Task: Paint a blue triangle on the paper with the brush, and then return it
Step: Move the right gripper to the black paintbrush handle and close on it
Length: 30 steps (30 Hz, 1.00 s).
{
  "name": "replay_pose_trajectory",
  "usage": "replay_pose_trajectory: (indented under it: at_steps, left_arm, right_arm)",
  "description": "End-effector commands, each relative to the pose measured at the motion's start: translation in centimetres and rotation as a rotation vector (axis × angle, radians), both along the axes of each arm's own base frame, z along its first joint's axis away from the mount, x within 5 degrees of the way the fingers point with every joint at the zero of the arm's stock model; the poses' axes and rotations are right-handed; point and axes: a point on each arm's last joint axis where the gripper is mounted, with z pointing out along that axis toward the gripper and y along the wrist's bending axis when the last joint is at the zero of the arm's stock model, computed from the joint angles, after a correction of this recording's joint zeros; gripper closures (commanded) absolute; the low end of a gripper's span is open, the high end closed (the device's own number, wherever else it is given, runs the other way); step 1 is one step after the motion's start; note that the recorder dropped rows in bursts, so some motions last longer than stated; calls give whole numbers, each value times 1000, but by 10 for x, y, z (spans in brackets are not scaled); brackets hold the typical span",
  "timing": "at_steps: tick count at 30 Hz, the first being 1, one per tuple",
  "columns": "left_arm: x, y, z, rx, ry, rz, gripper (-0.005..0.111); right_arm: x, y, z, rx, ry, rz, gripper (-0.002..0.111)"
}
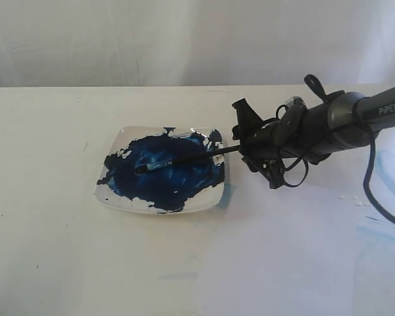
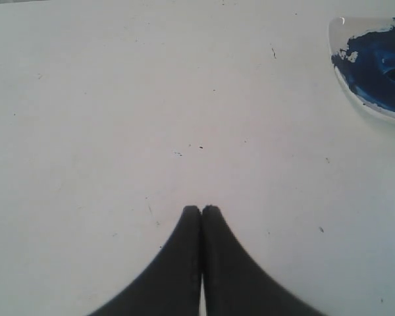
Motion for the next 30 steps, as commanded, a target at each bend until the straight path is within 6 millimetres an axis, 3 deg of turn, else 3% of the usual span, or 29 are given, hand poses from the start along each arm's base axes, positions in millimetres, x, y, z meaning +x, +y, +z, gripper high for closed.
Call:
replay_pose_trajectory:
  at_steps: [1, 14, 30]
  left_arm:
    - [0, 0, -1, -5, 1, -4, 107]
    - [0, 0, -1, -5, 1, -4, 107]
    - [0, 0, -1, -5, 1, -4, 107]
  right_arm:
    - [7, 0, -5, 4, -16, -26, 62]
    - [19, 7, -6, 23, -33, -33, 62]
    - [19, 7, -7, 72, -8, -81, 62]
